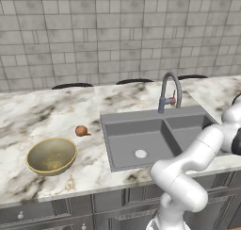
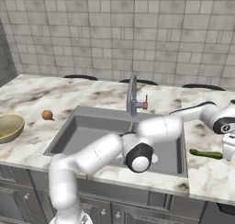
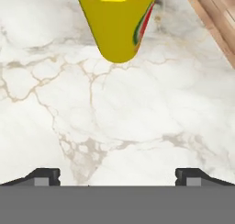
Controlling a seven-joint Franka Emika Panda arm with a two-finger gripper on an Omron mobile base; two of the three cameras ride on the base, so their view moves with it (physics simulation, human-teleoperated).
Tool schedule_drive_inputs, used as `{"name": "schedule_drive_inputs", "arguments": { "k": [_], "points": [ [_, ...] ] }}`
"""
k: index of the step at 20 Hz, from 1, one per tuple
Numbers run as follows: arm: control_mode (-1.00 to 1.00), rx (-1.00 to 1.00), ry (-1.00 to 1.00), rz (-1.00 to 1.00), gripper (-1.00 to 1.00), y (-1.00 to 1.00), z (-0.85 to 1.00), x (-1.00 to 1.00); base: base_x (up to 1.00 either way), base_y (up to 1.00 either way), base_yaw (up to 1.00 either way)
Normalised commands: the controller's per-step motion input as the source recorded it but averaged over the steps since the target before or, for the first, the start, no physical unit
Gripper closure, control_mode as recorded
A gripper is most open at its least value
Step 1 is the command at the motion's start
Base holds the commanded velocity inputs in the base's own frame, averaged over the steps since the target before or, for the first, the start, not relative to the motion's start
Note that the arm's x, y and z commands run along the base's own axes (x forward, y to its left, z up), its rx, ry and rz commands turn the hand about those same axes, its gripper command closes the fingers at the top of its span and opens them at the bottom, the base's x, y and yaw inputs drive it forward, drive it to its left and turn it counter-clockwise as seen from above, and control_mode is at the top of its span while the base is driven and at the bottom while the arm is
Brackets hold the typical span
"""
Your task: Remove the squash and onion from the sink. Then move the bowl and cup from the counter to the sink for washing.
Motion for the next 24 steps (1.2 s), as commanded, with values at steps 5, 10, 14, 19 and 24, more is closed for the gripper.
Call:
{"name": "schedule_drive_inputs", "arguments": {
  "k": [5,10,14,19,24],
  "points": [
    [-1.0,-0.15,-0.04,0.0,-1.0,0.08,0.24,-0.27,0.0,0.0,0.0],
    [-1.0,-0.2,-0.09,0.03,-1.0,0.18,0.17,-0.27,0.0,0.0,0.0],
    [-1.0,-0.21,-0.21,0.09,-1.0,0.2,0.06,-0.32,0.0,0.0,0.0],
    [-1.0,-0.23,-0.18,0.12,-1.0,0.24,0.05,-0.31,0.0,0.0,0.0],
    [-1.0,-0.28,-0.07,0.14,-1.0,0.34,0.01,-0.25,0.0,0.0,0.0]
  ]
}}
